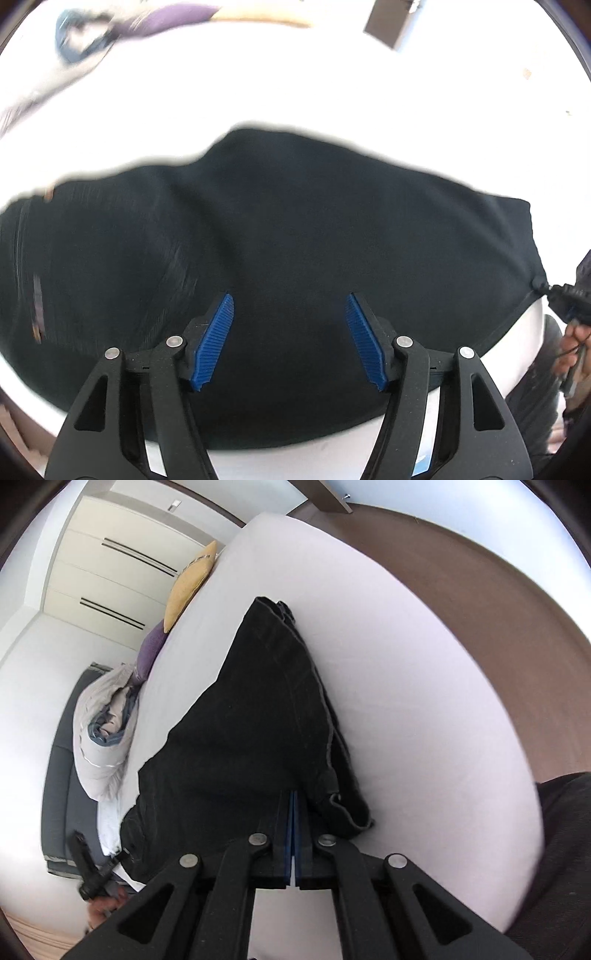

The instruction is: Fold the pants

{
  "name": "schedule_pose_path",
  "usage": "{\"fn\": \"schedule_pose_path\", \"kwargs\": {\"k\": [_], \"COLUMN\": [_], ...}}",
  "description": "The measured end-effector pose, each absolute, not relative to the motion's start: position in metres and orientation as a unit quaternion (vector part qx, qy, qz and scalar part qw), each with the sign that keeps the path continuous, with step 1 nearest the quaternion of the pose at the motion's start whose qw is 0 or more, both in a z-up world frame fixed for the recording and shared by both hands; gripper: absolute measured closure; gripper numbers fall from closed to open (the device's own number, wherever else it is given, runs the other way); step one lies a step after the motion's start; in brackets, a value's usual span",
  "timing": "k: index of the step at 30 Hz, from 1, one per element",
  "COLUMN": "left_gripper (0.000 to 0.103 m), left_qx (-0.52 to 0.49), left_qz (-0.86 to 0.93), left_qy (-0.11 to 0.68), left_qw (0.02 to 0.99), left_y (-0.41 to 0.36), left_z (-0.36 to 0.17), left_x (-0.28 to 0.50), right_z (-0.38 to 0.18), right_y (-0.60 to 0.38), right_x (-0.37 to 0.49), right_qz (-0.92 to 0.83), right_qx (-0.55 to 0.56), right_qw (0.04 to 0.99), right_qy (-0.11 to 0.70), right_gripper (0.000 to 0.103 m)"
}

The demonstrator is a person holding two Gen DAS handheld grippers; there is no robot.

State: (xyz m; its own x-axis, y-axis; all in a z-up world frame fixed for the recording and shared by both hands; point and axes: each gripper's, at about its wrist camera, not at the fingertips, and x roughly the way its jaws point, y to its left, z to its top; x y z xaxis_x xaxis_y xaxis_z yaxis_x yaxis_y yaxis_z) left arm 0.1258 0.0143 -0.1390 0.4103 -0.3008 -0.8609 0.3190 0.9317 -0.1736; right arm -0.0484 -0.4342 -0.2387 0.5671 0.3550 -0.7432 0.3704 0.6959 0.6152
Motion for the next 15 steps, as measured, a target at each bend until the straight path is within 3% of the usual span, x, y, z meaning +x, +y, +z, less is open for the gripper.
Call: {"fn": "schedule_pose_path", "kwargs": {"k": [3, 7, 15], "left_gripper": [0.041, 0.041, 0.039], "left_qx": [0.020, 0.041, 0.062], "left_qz": [-0.203, -0.214, -0.214], "left_qy": [0.501, 0.534, 0.498], "left_qw": [0.841, 0.817, 0.838], "left_y": [-0.003, -0.025, 0.001], "left_z": [-0.135, -0.174, -0.178], "left_x": [0.149, 0.169, 0.134], "right_z": [-0.230, -0.235, -0.216], "right_y": [-0.421, -0.426, -0.416], "right_x": [-0.042, -0.044, -0.048], "right_qz": [-0.021, -0.026, -0.065], "right_qx": [0.345, 0.359, 0.290], "right_qw": [0.806, 0.800, 0.795], "right_qy": [0.481, 0.479, 0.528], "right_gripper": [0.103, 0.103, 0.103]}}
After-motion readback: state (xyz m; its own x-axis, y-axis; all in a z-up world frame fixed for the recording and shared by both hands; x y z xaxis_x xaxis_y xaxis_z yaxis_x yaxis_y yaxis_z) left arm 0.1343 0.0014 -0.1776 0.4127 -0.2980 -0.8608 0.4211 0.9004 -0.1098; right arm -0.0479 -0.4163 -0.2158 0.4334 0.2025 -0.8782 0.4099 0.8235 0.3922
